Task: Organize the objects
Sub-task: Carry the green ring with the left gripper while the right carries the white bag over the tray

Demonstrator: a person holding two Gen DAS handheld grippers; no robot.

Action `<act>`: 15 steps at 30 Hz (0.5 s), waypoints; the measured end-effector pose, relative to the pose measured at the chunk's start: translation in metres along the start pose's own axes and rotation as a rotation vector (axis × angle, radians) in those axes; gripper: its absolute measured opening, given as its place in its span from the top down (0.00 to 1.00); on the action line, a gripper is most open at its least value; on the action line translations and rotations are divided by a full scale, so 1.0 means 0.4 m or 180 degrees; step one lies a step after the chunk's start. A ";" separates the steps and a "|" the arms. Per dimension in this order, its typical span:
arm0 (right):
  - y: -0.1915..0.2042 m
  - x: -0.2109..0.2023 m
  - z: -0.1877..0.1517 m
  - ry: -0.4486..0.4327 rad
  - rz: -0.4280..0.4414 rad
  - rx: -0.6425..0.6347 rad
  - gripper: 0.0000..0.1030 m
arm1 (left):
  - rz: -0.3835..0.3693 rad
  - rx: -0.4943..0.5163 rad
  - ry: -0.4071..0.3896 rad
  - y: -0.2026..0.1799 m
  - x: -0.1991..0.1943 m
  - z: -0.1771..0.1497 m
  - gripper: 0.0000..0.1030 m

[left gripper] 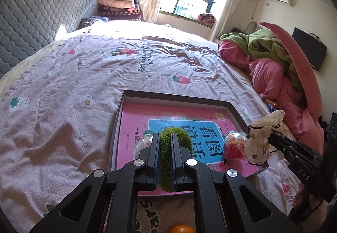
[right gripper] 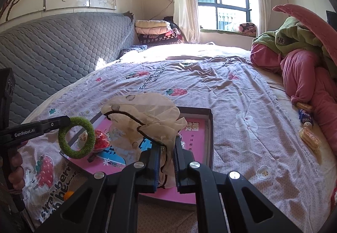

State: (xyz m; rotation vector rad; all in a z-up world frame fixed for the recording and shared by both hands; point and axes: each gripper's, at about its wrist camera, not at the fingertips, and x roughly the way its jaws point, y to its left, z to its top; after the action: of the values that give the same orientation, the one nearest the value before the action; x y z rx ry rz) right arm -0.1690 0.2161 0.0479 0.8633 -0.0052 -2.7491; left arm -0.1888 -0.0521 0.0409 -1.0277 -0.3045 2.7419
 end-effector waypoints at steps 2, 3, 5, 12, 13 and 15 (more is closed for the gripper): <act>-0.004 0.005 -0.005 0.0020 -0.0007 0.0004 0.89 | -0.0010 -0.0003 0.0015 0.002 0.010 -0.006 0.91; -0.005 0.009 -0.007 0.0037 -0.0014 0.0005 0.89 | -0.0016 -0.0002 0.0023 0.003 0.016 -0.010 0.91; -0.006 0.019 -0.013 0.0083 -0.0030 0.0000 0.89 | -0.0022 0.0001 0.0032 0.006 0.029 -0.016 0.91; -0.006 0.055 -0.034 0.0210 -0.0073 -0.0033 0.89 | -0.0038 -0.0017 0.0064 0.021 0.066 -0.028 0.91; -0.008 0.060 -0.036 0.0222 -0.0086 -0.0037 0.88 | -0.0043 -0.0015 0.0062 0.023 0.070 -0.029 0.91; -0.006 0.069 -0.043 0.0256 -0.0089 -0.0047 0.88 | -0.0041 -0.0006 0.0034 0.023 0.074 -0.029 0.91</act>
State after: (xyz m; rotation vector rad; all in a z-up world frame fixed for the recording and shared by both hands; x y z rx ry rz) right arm -0.1819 0.2129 0.0182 0.9765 0.0425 -2.7344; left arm -0.2039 -0.0521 0.0114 -1.0368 -0.3111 2.7243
